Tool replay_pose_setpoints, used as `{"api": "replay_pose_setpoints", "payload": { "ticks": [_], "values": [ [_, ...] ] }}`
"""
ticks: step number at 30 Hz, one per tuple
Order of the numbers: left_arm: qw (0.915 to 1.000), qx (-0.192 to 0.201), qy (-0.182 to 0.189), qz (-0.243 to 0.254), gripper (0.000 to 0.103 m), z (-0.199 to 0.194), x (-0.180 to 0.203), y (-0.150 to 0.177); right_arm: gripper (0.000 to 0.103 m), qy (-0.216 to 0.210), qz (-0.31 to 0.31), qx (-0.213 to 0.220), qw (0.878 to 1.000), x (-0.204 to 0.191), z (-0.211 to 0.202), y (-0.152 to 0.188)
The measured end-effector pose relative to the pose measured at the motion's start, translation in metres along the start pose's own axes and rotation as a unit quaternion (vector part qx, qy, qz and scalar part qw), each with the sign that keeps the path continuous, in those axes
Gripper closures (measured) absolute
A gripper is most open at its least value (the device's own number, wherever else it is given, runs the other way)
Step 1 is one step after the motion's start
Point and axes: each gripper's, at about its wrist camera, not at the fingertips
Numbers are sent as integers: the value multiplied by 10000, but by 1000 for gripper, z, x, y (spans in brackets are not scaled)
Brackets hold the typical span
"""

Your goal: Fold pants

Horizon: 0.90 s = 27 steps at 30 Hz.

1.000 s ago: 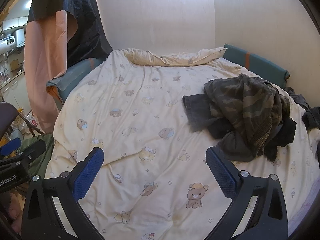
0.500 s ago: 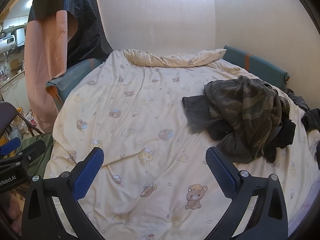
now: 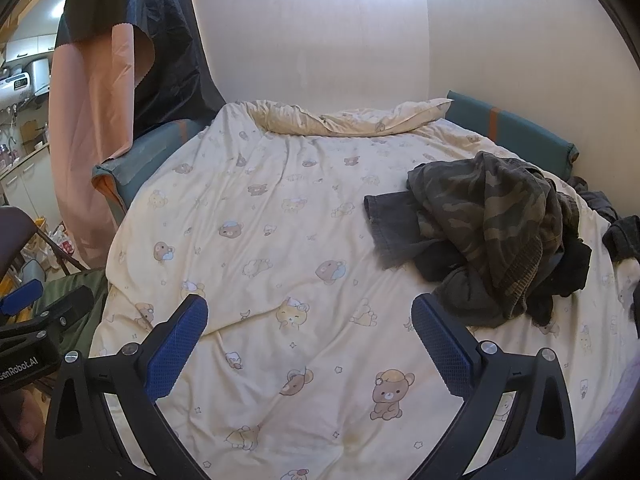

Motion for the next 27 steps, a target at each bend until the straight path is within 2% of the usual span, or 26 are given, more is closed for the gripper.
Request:
{"api": "replay_pose_setpoints", "payload": {
  "ticks": [27],
  "values": [
    [9998, -135, -110, 9, 0, 9, 0, 6, 0, -41, 66, -120, 9999, 2, 7, 3]
  ]
}}
Point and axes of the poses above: each gripper's, at about its wrist camera, not at the fingertips, and z roughly the way its jaws point, x to its right, y to its underside, and after that the axes turned 1 degree about x, right-handed
